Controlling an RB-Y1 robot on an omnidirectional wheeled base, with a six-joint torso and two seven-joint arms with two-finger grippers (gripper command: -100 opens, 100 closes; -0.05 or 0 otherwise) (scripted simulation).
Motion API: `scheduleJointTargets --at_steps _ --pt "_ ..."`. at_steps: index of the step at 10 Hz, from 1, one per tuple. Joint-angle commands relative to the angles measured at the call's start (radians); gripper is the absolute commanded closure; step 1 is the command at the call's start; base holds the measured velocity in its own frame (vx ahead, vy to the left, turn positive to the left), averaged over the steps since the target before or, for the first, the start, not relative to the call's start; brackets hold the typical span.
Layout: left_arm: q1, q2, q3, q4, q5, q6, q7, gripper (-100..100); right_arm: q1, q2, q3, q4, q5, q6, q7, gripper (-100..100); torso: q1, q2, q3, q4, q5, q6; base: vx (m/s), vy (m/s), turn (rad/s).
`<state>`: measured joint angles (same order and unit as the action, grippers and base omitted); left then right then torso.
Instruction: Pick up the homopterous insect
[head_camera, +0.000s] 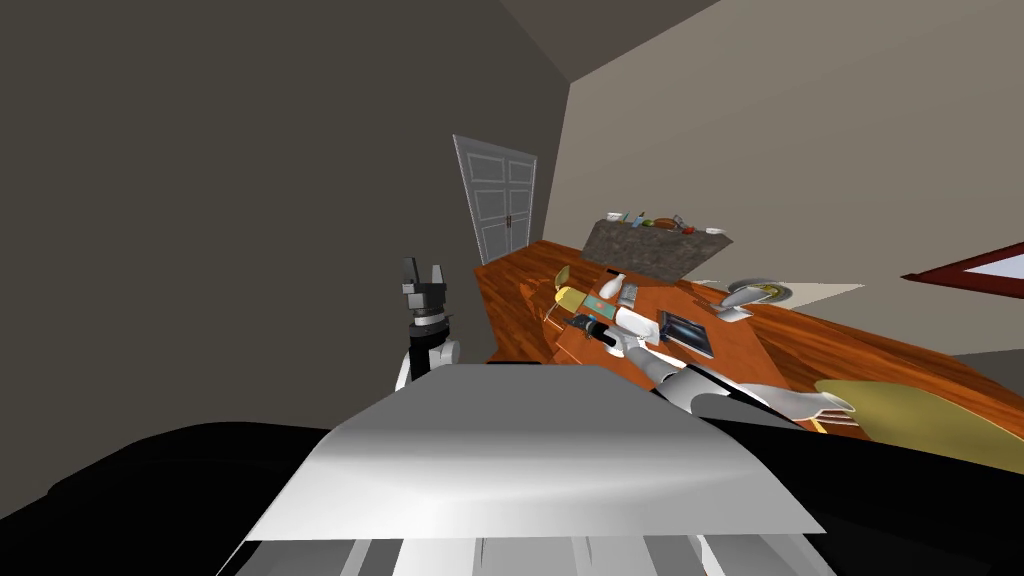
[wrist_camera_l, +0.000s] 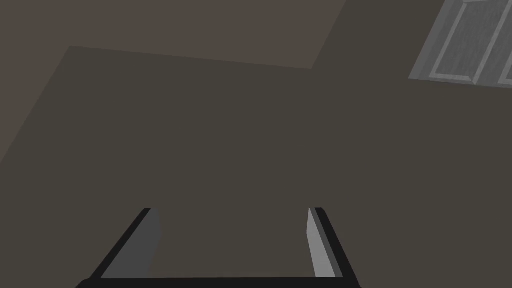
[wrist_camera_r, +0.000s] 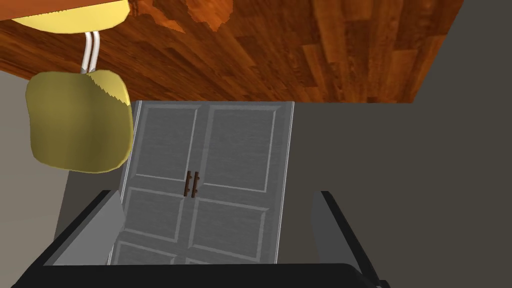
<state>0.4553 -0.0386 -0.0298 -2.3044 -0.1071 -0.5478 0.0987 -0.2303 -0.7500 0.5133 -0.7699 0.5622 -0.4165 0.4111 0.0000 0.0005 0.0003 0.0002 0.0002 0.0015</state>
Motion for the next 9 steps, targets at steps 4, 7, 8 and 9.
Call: scheduleJointTargets --at_steps 4,7,8,9 --pt "0.000 0.000 0.000 0.000 0.000 0.000 0.000 0 -0.027 -0.005 0.012 0.155 0.074 0.022 0.074 -100 0.000 0.000 0.000 0.000 0.000 0.000 0.005 0.003 0.038" --pt "0.000 0.000 0.000 0.000 0.000 0.000 0.000 0 -0.039 -0.004 0.023 0.236 0.126 0.045 0.119 -100 0.000 0.000 0.000 0.000 0.000 0.000 0.003 0.004 0.034" --pt "0.000 0.000 0.000 0.000 0.000 0.000 0.000 0 -0.043 -0.003 0.028 0.262 0.149 0.055 0.138 -100 0.000 0.000 0.000 0.000 0.000 0.000 0.004 0.003 0.039" --pt "0.000 0.000 0.000 0.000 0.000 0.000 0.000 0 -0.045 -0.001 0.032 0.296 0.169 0.063 0.155 -100 0.000 0.000 0.000 0.000 0.000 0.000 0.006 0.001 0.033"
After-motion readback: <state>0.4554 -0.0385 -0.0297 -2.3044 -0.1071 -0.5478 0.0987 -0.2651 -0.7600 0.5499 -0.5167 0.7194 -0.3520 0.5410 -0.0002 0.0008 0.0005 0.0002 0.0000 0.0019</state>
